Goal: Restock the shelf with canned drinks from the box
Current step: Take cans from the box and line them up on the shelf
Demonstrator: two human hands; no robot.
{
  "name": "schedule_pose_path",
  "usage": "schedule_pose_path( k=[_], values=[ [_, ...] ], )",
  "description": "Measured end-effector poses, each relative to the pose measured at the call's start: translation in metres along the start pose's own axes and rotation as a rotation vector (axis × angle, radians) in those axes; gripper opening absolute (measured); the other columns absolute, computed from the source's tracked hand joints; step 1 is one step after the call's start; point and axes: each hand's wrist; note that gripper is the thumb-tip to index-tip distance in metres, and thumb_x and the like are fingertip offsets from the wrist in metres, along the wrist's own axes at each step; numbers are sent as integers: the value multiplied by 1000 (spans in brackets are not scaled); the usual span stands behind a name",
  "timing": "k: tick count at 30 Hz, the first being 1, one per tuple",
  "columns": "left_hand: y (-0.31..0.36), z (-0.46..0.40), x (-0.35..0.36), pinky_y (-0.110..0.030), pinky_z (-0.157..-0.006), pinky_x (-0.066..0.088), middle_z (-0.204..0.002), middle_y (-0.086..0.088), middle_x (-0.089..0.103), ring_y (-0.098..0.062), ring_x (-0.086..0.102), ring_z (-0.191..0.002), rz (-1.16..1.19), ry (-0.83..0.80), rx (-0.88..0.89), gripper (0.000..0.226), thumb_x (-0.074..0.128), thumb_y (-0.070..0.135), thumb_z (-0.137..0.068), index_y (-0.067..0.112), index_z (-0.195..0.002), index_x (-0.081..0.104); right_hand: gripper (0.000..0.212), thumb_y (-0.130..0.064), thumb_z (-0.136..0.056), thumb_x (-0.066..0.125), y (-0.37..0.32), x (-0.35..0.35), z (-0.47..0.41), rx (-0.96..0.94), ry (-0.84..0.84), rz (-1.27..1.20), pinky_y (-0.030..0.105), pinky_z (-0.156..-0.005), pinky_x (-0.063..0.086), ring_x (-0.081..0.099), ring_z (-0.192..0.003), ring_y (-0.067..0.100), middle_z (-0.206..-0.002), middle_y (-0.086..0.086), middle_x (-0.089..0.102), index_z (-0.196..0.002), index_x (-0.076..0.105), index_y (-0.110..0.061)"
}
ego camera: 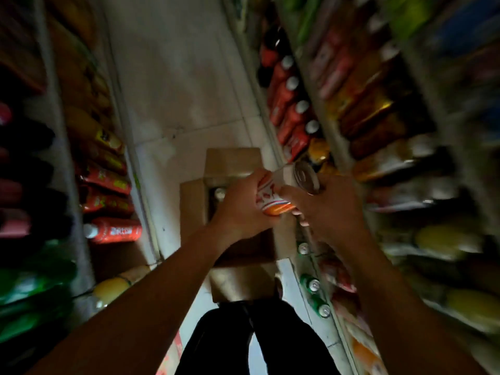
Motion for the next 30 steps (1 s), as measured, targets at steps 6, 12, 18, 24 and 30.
schedule_pose_path(
  k=[6,12,18,24,30],
  values=[
    [233,84,27,-43,-88,57,-106,2,73,-16,69,-101,207,-63,178,64,88,11,-59,25,-116,61,68,-54,-49,90,-109,-143,154,-171,296,-31,35,-66,61,71,-73,6,-88,-10,73,-107,59,-34],
    [357,159,92,-44,-90,55,-116,-1,68,-17,67,-105,40,-281,417,73,83,19,-62,26,-128,53,66,-49,-55,88,-111,-251,281,-360,661,-91,24,-73,56,67,-86,-4,-94,-15,70,-110,59,-27],
    [438,253,187,-37,-94,53,-122,7,65,-13,63,-114,-83,-431,671,78,89,14,-60,29,-128,55,66,-37,-54,89,-55,-355,406,-368,704,-98,10,-66,50,65,-83,-9,-91,-17,69,-111,58,-27],
    [480,323,273,-18,-88,51,-115,13,68,-1,63,-109,11,-414,783,67,88,16,-65,25,-124,58,72,-39,-55,92,-11,-415,483,-325,899,-38,16,-71,53,66,-85,-4,-94,-16,70,-117,58,-27],
    [483,311,291,-22,-103,44,-131,6,52,-7,51,-123,-320,-253,990,78,86,42,-64,21,-131,52,55,-28,-61,91,18,-439,481,-305,1008,-83,2,-67,44,60,-81,-9,-89,-23,64,-105,60,-31]
  ],
)
Point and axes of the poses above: each hand's wrist, its own z-axis away from the middle knuckle, its own x-axis out of the palm, y = z × x
